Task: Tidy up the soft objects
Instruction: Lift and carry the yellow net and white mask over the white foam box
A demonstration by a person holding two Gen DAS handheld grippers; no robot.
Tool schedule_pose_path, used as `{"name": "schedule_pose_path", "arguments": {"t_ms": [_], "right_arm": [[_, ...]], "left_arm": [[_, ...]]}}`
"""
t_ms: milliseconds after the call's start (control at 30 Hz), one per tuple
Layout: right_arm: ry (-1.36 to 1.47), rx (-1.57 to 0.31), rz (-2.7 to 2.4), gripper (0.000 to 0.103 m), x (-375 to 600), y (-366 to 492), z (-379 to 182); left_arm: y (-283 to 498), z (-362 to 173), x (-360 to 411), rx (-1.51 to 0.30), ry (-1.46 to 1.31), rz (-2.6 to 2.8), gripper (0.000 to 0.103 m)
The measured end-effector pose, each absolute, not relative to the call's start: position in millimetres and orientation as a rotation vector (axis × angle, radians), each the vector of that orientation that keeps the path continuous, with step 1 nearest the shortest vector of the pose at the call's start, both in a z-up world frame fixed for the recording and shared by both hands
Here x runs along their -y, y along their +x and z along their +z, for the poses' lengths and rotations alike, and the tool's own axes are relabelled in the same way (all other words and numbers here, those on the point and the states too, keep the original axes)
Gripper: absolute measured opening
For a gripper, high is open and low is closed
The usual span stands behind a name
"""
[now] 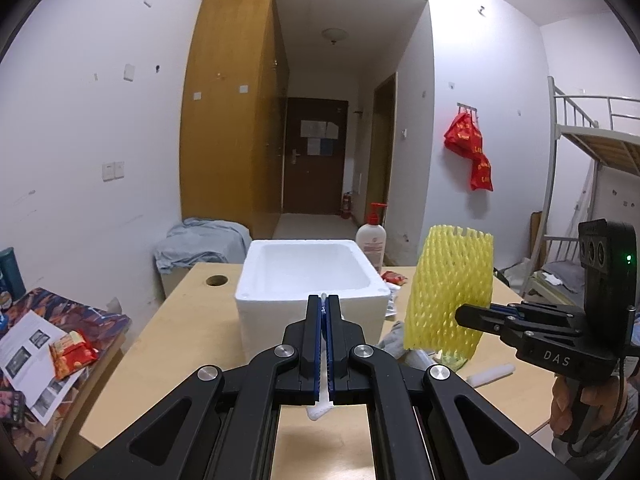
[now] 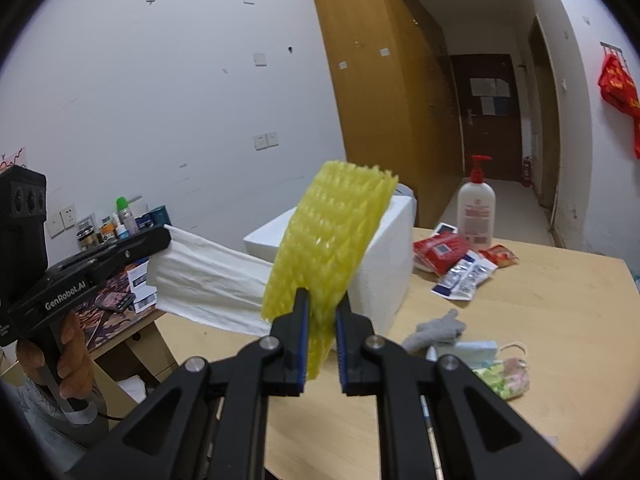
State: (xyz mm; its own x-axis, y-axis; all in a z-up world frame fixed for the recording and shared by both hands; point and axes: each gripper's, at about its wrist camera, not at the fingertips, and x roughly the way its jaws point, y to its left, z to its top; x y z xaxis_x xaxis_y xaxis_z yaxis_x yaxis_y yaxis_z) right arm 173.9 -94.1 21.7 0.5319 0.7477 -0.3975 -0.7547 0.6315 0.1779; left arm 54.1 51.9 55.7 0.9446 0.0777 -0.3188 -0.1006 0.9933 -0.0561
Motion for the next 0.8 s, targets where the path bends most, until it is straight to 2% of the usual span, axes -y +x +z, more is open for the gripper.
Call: {"name": "schedule_pose_path", "arguments": {"t_ms": [333, 800], "right_arm": [[-0.042, -0.467, 0.924, 0.015, 75.2, 174.3, 25.2], [-0.060, -0.408, 0.934, 0.015, 62.8, 185.6, 59.3]], "left_arm": [[55.0, 66.8, -61.2, -0.298, -0.081, 0.103, 0.002], [65.1, 100.0, -73.2, -0.249, -0.082, 0.114, 0.002]]}}
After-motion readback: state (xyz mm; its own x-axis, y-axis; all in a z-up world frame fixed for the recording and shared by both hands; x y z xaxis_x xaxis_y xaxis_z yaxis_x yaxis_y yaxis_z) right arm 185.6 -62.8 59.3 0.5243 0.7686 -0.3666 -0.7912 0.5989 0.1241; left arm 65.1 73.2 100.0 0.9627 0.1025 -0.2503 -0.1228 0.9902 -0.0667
